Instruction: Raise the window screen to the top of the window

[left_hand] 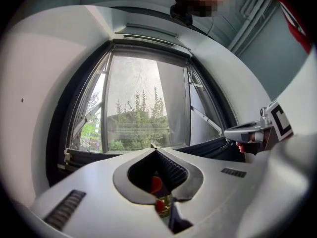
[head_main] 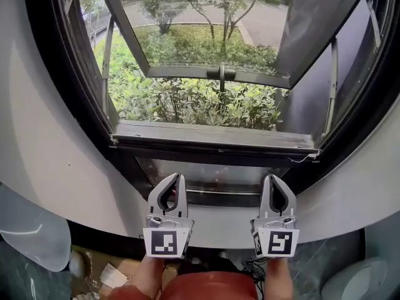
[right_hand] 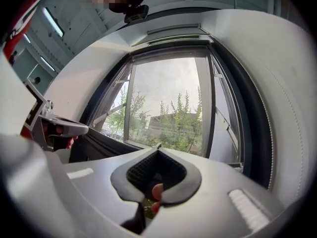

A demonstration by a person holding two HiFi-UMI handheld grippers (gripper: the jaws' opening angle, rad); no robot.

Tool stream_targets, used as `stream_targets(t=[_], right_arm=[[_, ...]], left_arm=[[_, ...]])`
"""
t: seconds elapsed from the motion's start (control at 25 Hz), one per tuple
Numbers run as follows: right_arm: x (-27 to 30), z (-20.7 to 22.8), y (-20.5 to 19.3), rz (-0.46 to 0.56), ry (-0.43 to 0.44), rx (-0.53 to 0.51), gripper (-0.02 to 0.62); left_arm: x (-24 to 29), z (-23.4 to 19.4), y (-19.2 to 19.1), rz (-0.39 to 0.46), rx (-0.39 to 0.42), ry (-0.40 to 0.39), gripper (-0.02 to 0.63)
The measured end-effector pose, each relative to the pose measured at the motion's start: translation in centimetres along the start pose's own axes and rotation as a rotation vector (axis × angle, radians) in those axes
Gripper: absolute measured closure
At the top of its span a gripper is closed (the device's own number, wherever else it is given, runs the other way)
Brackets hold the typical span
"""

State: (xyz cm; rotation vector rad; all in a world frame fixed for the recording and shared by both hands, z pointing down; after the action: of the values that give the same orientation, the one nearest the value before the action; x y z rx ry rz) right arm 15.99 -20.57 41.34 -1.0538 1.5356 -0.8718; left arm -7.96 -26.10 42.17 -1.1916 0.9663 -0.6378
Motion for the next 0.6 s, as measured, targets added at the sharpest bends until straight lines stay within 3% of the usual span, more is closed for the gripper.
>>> stream_targets(t=[0.36,0.6], right_arm=[[1.7,0.5,-1.3,-0.01,0.067,0.009,0.586],[2.7,0.4,-2.2,-0.046,0.113,-0.025,0.584]], left_arm=[[2.1,0.8,-0.4,-0.009,0.058,0.001,0.601],[3.1,0.8,-1.1,-0.071,0.179,-0.035,0.598]])
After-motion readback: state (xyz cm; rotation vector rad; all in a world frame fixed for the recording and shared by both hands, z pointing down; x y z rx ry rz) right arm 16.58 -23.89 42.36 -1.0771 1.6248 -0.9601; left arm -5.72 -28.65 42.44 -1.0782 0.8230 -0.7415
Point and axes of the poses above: the fingertips, and each gripper's own axes: x forward along the fingers, z to its right, y out of its top, the point moved 6 cm from there along -x, backward along the fingers, and after that the axes turned 8 degrees about z, right-handed, at the moved point
